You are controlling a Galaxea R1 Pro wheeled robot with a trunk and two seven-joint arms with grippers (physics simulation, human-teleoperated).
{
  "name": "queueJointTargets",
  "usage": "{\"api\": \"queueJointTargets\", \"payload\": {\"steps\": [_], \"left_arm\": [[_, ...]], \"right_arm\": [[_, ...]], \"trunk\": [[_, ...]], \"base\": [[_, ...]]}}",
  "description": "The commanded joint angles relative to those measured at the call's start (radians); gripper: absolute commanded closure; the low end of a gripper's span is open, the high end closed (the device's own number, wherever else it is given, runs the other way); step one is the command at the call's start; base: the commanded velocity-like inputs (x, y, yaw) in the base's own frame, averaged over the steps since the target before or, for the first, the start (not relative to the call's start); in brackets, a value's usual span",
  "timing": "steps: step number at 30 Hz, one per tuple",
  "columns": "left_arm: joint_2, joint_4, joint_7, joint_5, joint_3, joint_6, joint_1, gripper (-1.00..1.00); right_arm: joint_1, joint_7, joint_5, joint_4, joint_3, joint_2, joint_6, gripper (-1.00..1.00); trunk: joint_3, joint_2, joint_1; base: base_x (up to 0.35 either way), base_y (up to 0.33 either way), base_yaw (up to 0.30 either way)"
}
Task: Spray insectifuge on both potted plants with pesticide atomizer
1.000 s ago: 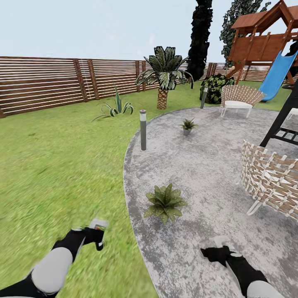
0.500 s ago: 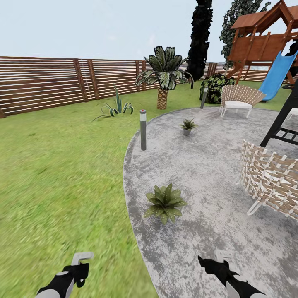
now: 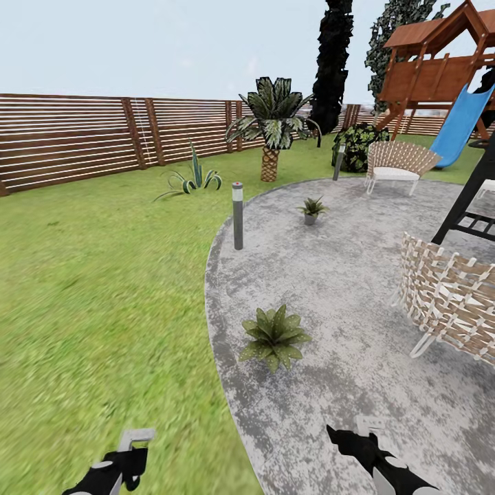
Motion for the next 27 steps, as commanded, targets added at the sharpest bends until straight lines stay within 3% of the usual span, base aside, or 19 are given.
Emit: {"api": "queueJointTargets", "payload": {"steps": [1, 5, 10, 27], "left_arm": [[-0.001, 0.010, -0.007, -0.009, 0.008, -0.003, -0.001, 1.00], [-0.001, 0.069, -0.007, -0.010, 0.008, -0.003, 0.000, 1.00], [-0.003, 0.072, -0.007, -0.010, 0.008, -0.002, 0.000, 1.00], [-0.004, 0.072, -0.007, -0.010, 0.008, -0.003, 0.000, 1.00]], "right_arm": [[-0.001, 0.004, 0.008, 0.001, -0.008, 0.000, -0.003, -1.00], [0.000, 0.004, 0.012, 0.005, -0.007, 0.001, -0.003, -1.00], [0.000, -0.001, 0.013, 0.056, -0.007, 0.002, 0.002, -1.00], [-0.001, -0.001, 0.011, 0.062, -0.008, 0.002, 0.008, -1.00]], "trunk": [[-0.001, 0.000, 0.000], [-0.001, 0.000, 0.000], [-0.001, 0.000, 0.000], [-0.001, 0.000, 0.000]], "base": [[0.000, 0.000, 0.000], [0.000, 0.000, 0.000], [0.000, 0.000, 0.000], [0.000, 0.000, 0.000]]}}
